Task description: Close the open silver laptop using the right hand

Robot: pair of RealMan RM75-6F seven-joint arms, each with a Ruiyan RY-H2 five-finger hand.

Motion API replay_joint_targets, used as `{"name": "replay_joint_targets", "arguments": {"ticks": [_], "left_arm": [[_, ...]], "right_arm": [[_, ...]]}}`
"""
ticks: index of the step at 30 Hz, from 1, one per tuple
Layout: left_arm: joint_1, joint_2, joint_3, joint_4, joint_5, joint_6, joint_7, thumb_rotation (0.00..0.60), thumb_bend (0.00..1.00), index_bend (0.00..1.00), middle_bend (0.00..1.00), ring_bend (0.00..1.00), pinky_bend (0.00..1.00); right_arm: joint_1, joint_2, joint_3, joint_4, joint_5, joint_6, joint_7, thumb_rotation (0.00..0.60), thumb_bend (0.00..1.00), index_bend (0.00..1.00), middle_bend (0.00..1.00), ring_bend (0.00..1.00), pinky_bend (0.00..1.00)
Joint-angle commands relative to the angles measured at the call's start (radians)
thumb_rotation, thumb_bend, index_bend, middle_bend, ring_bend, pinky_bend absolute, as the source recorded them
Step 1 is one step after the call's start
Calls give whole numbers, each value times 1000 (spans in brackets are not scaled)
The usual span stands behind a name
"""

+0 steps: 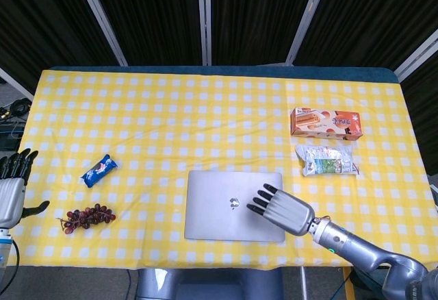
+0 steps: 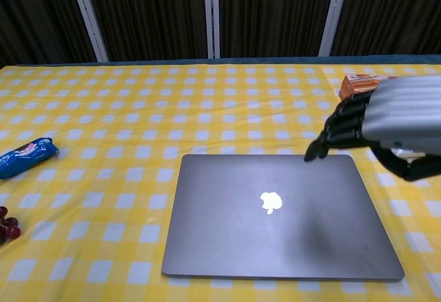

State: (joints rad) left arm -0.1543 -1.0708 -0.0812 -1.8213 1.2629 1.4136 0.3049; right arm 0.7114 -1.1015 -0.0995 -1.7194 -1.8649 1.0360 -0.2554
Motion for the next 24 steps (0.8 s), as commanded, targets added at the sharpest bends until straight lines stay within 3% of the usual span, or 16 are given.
{"name": "replay_joint_targets", "arguments": {"ticks": [1,2,4,5,9,14,24], "left_arm": [[2,-1,2,-1,7,6,2,600,0,0,0,0,0],[4,-1,3,0,12,10,2,600,0,0,0,0,0],[6,-3,4,2,20,16,3,600,0,0,0,0,0],[8,-6,6,7,31,24,1,600,0,0,0,0,0],[20,-21,11,36,82,58,-37,600,0,0,0,0,0],[31,-29,24,57,115,68,-72,600,0,0,0,0,0],[40,-29,38,83,160,70,-129,600,0,0,0,0,0]], "right_arm": [[-53,55,47,7,-4,136,23,600,398,134,165,138,80],[-73,65,57,3,12,168,14,600,182,92,115,81,31],[-104,78,69,-8,40,209,-2,600,18,31,39,15,0],[-150,90,82,-26,87,265,-16,600,0,9,12,1,0],[-288,86,73,-62,177,412,-1,600,0,0,0,0,0],[-417,21,53,20,225,539,74,600,0,0,0,0,0],[-547,-74,22,166,228,621,156,600,0,0,0,0,0]]}}
